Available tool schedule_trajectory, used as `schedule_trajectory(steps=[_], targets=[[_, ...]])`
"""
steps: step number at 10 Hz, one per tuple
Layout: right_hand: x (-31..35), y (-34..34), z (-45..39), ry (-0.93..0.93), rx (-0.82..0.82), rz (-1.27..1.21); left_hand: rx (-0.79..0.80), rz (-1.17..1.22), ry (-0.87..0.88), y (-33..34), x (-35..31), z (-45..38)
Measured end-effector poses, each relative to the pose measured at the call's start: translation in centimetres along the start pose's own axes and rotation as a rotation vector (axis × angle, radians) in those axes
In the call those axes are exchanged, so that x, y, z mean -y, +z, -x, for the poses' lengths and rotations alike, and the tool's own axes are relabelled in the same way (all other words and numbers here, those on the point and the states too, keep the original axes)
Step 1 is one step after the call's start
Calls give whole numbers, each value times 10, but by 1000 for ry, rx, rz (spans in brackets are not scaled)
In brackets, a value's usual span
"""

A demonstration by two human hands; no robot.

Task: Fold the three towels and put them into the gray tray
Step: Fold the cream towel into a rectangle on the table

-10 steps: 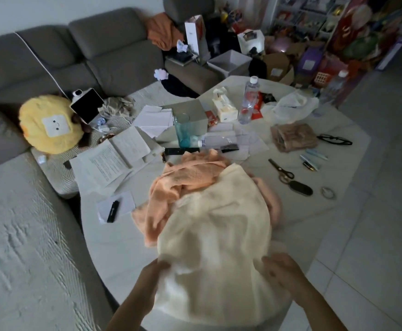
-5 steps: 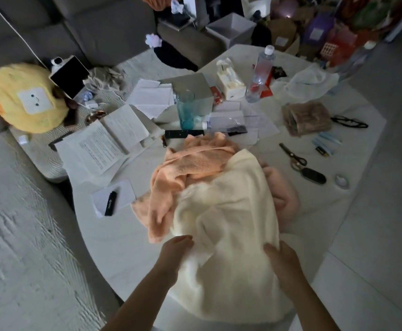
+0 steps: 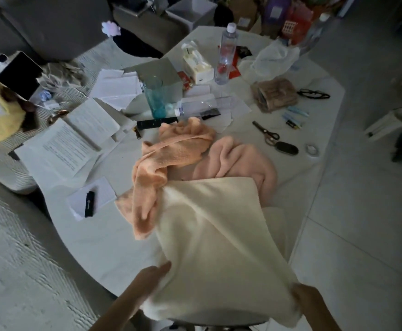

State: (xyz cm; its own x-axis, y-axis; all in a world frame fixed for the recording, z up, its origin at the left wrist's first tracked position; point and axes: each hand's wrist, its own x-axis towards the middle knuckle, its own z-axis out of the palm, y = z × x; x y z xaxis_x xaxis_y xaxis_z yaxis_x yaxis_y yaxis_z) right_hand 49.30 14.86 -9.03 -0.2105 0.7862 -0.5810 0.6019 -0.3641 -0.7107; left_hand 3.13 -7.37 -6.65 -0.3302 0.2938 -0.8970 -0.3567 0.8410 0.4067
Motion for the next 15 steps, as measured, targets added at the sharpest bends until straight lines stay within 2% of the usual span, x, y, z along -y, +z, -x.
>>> schedule_trajectory(steps=[1,2,3,4,5,6,7,8,9,10,11,12,13,14,15], targets=[[-8,37,-7,89,-9,-31,-51,-45,105,7,15,5],[75,69,-7,138,-49,450,-73,15,166,12,21,10],[126,96,-29,-22,-66,338,-58,279,140,21,-1,11],[166,127,-64,-114,6,296,-128,435,233,32,-40,7],[195,159,-81,-95,52,206,-163,541,249,37,-64,-1],[195,166,-74,-141,81,290,-83,600,233,37,-60,13],[194,157,-73,-119,15,270,-15,520,330,26,-39,42],[201,155,-77,-108,-33,216,-16,385,181,22,-6,48],[204,163,-80,-85,-66,201,-102,39,-13,28,16,37],[208,169,-76,-166,-63,195,-143,5,-2,28,11,24],[209,152,-56,-205,-78,34,-186,253,176,26,-6,10],[184,114,-35,-175,-173,-81,-219,560,246,30,-22,1],[135,80,-27,-36,-255,-62,-171,381,301,37,-24,-4],[98,71,-36,145,-89,102,-136,-29,286,44,-16,-2],[96,78,-44,148,-96,186,-257,-183,315,44,-12,-3]])
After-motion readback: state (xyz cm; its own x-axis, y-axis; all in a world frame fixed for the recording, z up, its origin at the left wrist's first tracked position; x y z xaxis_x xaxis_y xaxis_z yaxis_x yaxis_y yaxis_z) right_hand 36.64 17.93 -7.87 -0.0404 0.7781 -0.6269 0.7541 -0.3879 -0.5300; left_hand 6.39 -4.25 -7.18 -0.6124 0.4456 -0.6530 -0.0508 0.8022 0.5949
